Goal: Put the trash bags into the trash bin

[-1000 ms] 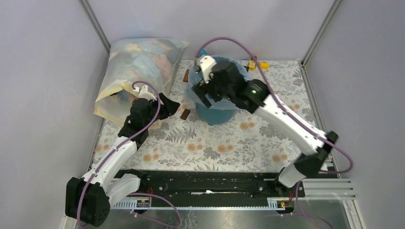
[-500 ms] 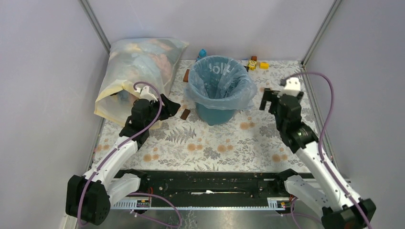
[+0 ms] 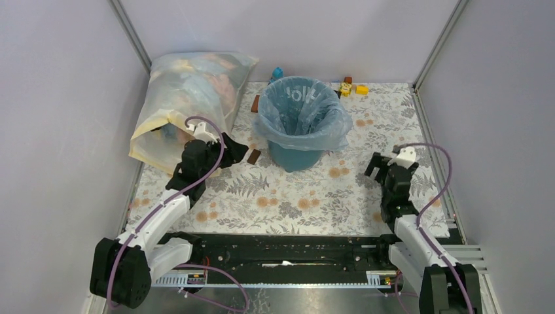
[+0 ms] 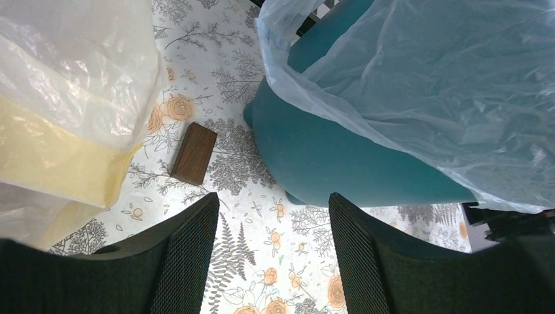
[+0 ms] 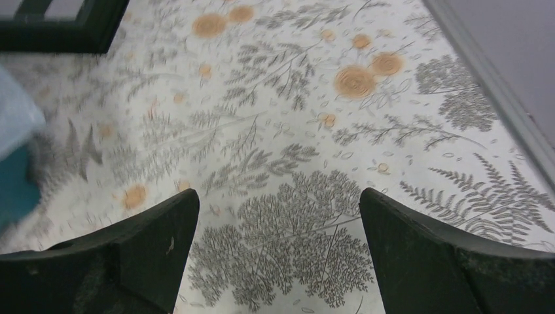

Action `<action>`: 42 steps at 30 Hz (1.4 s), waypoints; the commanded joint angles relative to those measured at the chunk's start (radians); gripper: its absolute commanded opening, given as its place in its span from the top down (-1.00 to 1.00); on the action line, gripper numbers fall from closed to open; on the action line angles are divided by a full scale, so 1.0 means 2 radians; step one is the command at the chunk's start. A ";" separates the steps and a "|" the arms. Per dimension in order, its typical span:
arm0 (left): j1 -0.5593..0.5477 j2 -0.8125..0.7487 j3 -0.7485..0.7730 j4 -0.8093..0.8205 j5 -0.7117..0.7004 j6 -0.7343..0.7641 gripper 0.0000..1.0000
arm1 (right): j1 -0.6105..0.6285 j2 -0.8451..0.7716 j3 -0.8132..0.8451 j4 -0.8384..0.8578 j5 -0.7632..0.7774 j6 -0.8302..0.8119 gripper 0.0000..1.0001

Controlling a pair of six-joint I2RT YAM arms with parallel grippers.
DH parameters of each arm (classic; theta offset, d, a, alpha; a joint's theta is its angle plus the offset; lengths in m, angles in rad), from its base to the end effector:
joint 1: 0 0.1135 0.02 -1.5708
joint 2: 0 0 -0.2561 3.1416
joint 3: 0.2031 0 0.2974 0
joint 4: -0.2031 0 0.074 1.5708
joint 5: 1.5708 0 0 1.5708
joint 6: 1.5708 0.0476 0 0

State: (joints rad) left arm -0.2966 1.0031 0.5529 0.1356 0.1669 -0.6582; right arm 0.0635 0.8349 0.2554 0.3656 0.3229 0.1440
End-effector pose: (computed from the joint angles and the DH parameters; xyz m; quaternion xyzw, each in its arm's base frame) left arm 0.2709 -0.0911 0.2193 -0.0968 0.8020 -0.3290 0.4891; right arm 0.2416 0.0002 0.1687 0.1317 0.7637 -0.0603 0.6291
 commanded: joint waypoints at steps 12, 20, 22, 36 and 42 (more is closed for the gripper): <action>-0.002 -0.017 -0.060 0.128 -0.124 0.071 -0.97 | -0.001 0.378 -0.086 0.619 -0.057 -0.083 -0.99; -0.002 -0.019 -0.109 0.222 -0.151 0.157 -0.97 | -0.003 0.348 -0.021 0.447 -0.058 -0.080 -0.99; -0.001 -0.010 -0.117 0.251 -0.145 0.179 -0.98 | -0.003 0.359 -0.010 0.443 -0.073 -0.083 -0.99; 0.065 0.092 -0.088 0.274 -0.109 0.263 -0.97 | -0.003 0.356 -0.011 0.439 -0.071 -0.082 -0.99; 0.092 0.146 -0.142 0.403 -0.113 0.321 -0.98 | -0.003 0.356 -0.011 0.438 -0.070 -0.082 -0.99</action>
State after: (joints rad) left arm -0.1387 1.2224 0.3271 0.6941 -0.0650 -0.1177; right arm 0.0624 1.5494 0.2161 1.2079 0.1883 -0.0032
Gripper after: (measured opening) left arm 0.987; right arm 0.995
